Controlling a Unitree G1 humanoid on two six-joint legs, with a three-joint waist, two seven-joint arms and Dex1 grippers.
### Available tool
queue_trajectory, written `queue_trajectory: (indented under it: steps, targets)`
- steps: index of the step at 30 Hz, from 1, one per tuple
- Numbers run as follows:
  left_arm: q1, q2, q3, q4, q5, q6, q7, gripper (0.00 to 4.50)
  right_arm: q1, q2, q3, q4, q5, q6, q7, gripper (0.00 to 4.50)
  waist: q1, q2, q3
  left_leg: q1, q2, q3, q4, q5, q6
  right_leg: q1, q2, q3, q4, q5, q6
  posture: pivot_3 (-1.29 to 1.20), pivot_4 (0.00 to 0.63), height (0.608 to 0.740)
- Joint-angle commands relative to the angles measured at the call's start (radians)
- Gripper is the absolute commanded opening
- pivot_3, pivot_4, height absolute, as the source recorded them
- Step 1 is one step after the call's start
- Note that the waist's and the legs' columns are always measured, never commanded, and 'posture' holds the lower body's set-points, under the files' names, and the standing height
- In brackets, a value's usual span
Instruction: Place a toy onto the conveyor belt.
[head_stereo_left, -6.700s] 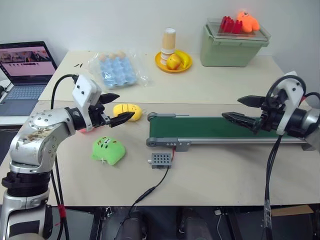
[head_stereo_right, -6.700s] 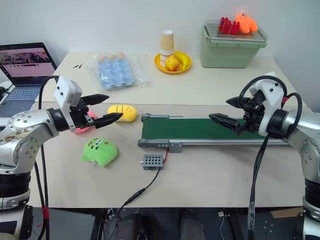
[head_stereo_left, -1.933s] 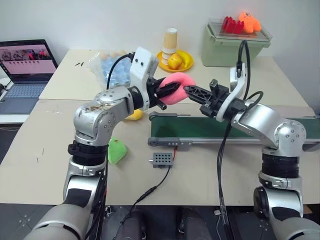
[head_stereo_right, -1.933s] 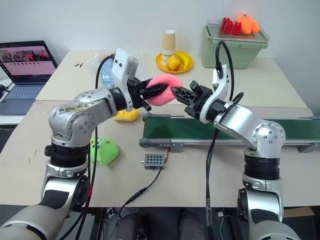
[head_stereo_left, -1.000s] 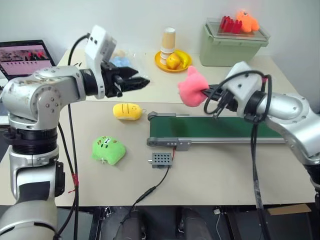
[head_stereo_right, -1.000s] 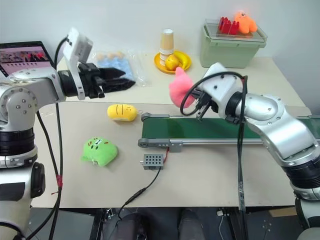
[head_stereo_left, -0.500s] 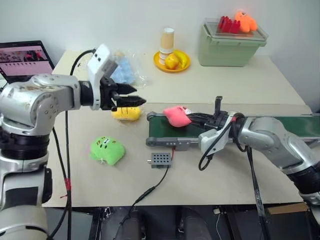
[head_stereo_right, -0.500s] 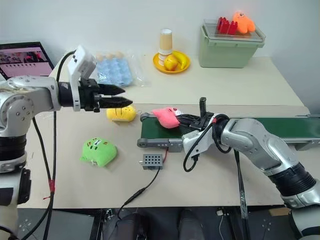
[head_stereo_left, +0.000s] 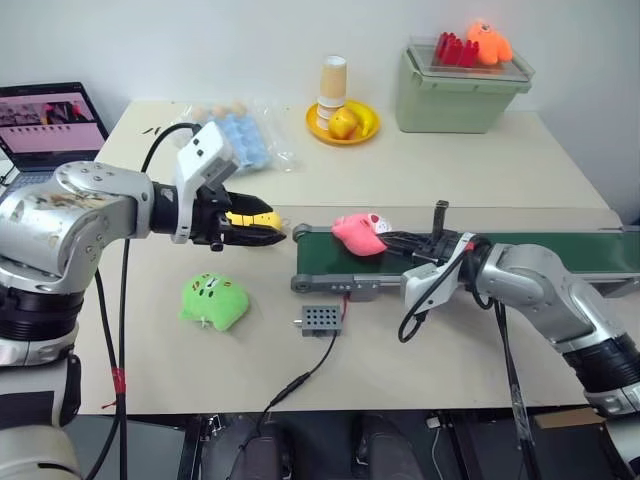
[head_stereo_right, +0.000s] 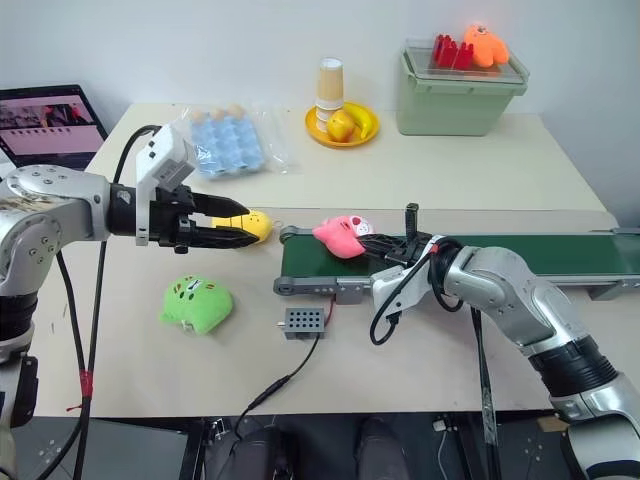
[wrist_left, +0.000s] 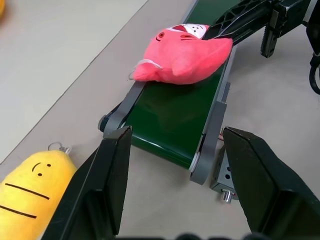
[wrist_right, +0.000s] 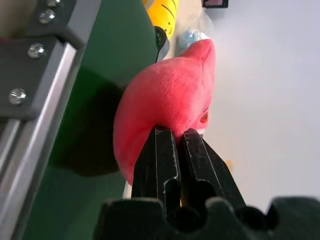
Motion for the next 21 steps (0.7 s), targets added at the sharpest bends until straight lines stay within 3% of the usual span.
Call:
queue_trajectory:
  steps: [1,2,5,13,15,21]
  targets:
    - [-0.019,-0.008,0.008,-0.003,0.012,-0.027,-0.003,3.07,0.021,0.005,-0.04,-0.056,0.075,0.033,0.065,0.0,0.0,0.0,0.0,0.0,0.0,0.0,0.0,0.0,0.0,0.0,0.0,0.0,0.0,0.0,0.0,0.0,0.15,0.734]
    - [-0.021,-0.01,0.006,0.0,0.015,-0.03,-0.004,3.12,0.025,0.004,-0.048,-0.067,0.093,0.042,0.08,0.67,0.0,0.0,0.0,0.0,0.0,0.0,0.0,0.0,0.0,0.0,0.0,0.0,0.0,0.0,0.0,0.0,0.15,0.734]
    - [-0.024,-0.016,0.0,0.015,0.027,-0.042,-0.004,3.12,0.026,-0.008,-0.083,-0.119,0.16,0.096,0.137,1.49,0.0,0.0,0.0,0.0,0.0,0.0,0.0,0.0,0.0,0.0,0.0,0.0,0.0,0.0,0.0,0.0,0.15,0.734]
    - [-0.032,-0.053,-0.009,0.036,0.045,-0.063,-0.005,3.12,0.003,-0.041,-0.176,-0.256,0.303,0.294,0.279,4.21,0.005,0.0,0.0,0.0,0.0,-0.001,0.0,0.0,0.0,0.0,0.0,0.0,0.0,0.002,-0.003,0.0,0.15,0.734]
    - [-0.033,-0.061,-0.013,0.041,0.051,-0.071,-0.007,3.12,-0.009,-0.047,-0.196,-0.288,0.345,0.355,0.315,4.36,0.006,0.0,0.0,0.0,0.0,-0.001,0.0,0.0,0.0,0.0,0.0,0.0,0.0,0.002,-0.004,0.0,0.15,0.734]
    - [-0.04,-0.065,-0.015,0.067,0.067,-0.091,-0.027,3.12,-0.107,-0.087,-0.317,-0.433,0.785,0.939,0.422,4.36,0.013,0.0,0.0,0.0,0.0,-0.001,0.0,0.0,0.0,0.0,0.0,0.0,0.001,0.004,-0.007,0.0,0.15,0.734]
